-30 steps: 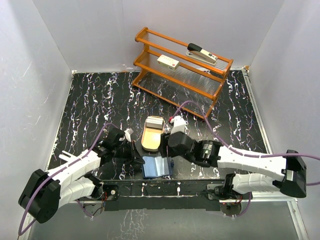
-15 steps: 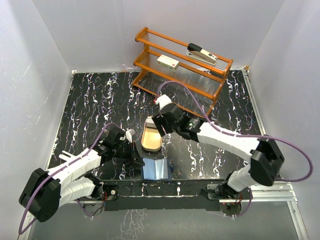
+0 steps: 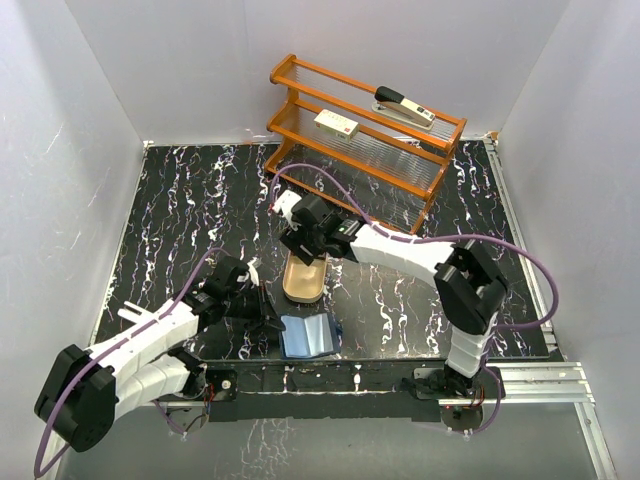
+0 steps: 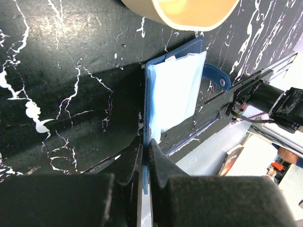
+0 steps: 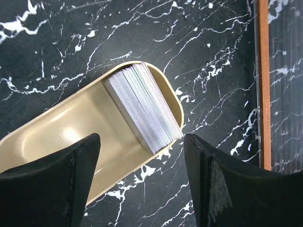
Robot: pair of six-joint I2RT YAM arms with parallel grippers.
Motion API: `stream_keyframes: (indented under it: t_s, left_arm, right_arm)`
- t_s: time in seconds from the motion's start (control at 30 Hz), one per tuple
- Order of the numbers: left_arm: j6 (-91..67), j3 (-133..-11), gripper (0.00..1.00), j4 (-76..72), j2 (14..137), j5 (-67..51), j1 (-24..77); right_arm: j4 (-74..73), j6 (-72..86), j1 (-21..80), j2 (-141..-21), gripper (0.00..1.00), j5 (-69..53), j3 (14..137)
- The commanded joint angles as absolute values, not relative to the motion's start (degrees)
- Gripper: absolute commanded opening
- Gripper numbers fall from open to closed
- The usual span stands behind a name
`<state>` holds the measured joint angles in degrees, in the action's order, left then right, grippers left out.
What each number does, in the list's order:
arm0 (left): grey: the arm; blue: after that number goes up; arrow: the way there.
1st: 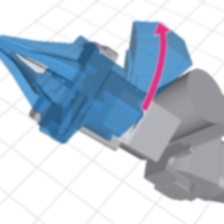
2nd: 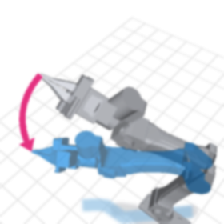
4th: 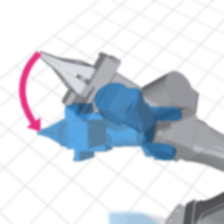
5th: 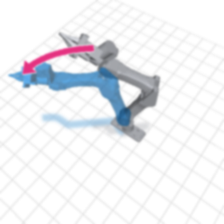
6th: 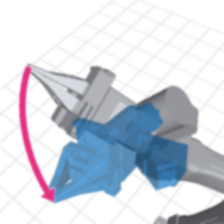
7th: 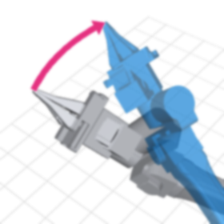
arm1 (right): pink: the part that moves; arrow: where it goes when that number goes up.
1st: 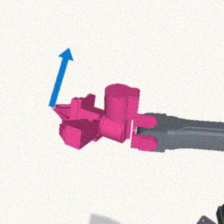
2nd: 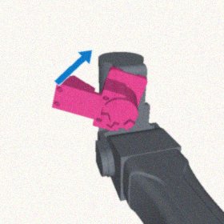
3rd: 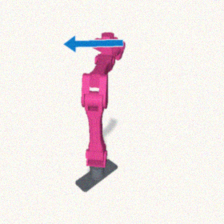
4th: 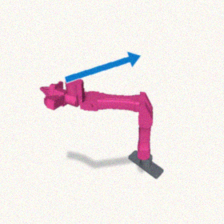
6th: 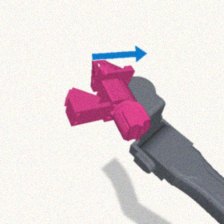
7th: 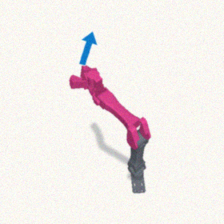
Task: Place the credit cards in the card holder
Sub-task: Pick up the credit card from the storage box.
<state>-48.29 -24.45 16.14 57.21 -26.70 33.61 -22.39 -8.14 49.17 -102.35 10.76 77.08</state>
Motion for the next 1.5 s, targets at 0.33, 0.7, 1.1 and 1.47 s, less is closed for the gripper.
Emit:
stream_keyframes:
  t_s: [0.33, 0.7, 1.1, 1.47]
  left_arm:
    - [-50.23, -25.13, 0.0, 17.05, 56.23, -27.42, 33.85]
    - [-51.39, -23.49, 0.0, 14.96, 56.4, -28.38, 33.91]
    - [-51.66, -23.42, 0.0, 14.75, 56.55, -28.89, 33.84]
    - [-52.54, -22.59, 0.0, 14.32, 56.1, -29.3, 33.85]
  right_arm:
    - [-17.46, -16.13, 49.13, -109.05, 0.72, 17.92, 81.62]
    - [-15.51, -17.37, 49.0, -109.36, 0.61, 20.53, 80.59]
    - [-16.02, -16.39, 49.12, -109.59, 0.46, 19.16, 81.79]
    - [-16.68, -15.89, 49.13, -110.05, 0.34, 19.51, 82.71]
